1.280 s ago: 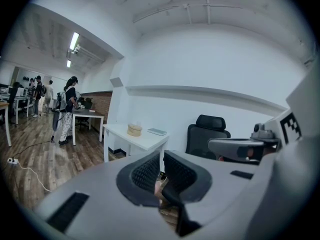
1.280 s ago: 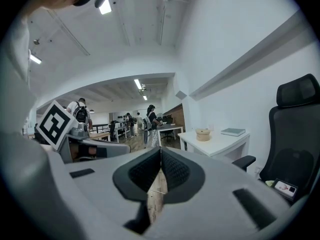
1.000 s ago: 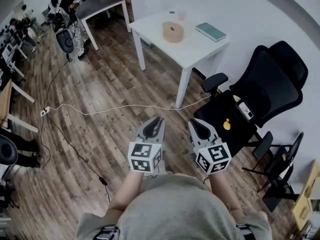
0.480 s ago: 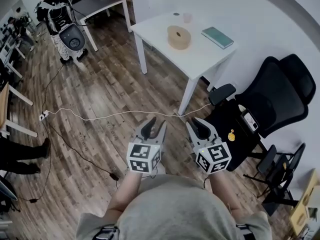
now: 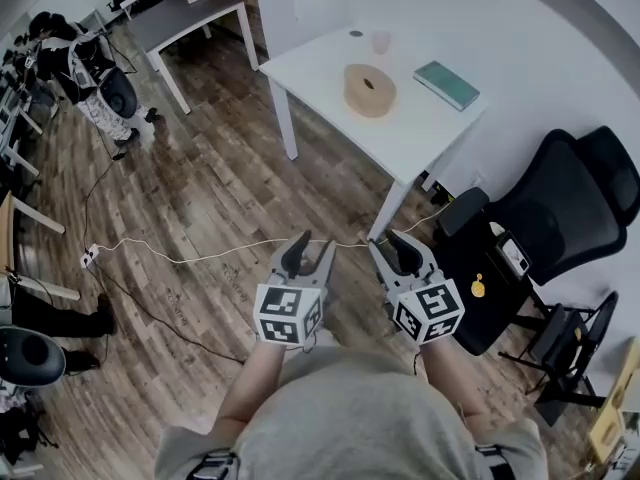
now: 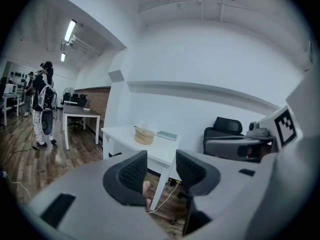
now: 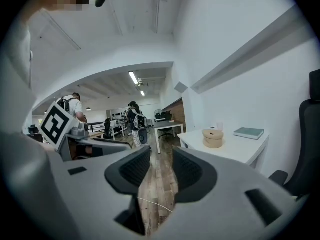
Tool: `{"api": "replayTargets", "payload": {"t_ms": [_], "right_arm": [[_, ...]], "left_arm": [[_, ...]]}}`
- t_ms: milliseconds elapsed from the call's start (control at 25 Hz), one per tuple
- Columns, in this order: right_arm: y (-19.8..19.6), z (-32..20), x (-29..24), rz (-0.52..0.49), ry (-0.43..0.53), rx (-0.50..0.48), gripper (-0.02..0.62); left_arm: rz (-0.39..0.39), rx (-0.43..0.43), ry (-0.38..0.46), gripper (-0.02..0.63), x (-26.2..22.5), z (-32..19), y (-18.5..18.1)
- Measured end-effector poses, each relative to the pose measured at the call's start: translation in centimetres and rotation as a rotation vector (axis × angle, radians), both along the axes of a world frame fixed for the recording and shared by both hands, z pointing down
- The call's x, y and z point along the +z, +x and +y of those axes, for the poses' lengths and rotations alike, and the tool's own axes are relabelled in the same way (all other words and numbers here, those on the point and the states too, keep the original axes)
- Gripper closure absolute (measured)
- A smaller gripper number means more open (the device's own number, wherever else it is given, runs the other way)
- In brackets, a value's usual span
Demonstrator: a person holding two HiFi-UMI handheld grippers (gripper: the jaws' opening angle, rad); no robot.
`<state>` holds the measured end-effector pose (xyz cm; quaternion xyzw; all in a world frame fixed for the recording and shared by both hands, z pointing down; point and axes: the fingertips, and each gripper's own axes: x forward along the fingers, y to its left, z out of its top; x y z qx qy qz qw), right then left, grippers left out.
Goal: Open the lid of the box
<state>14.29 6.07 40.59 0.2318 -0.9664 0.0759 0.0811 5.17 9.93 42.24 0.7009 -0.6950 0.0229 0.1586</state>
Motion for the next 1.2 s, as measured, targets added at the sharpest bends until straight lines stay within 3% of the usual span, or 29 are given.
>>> {"api": "replayTargets", "payload": {"t_ms": [600,1200], "right_arm": [[-10.5,-7.4,0.1,-0.011,0.004,0.058,0.4],[-16.6,-11.3,1.0,-0.017,-0.001,0.072,0.399]], "left_arm": [[0.011,0.054,0.006,0.433,-0.2,-7.5,-10.9],[0.026,0.058,-0.012,0.418,1.3,-11.1,-17.3]]}}
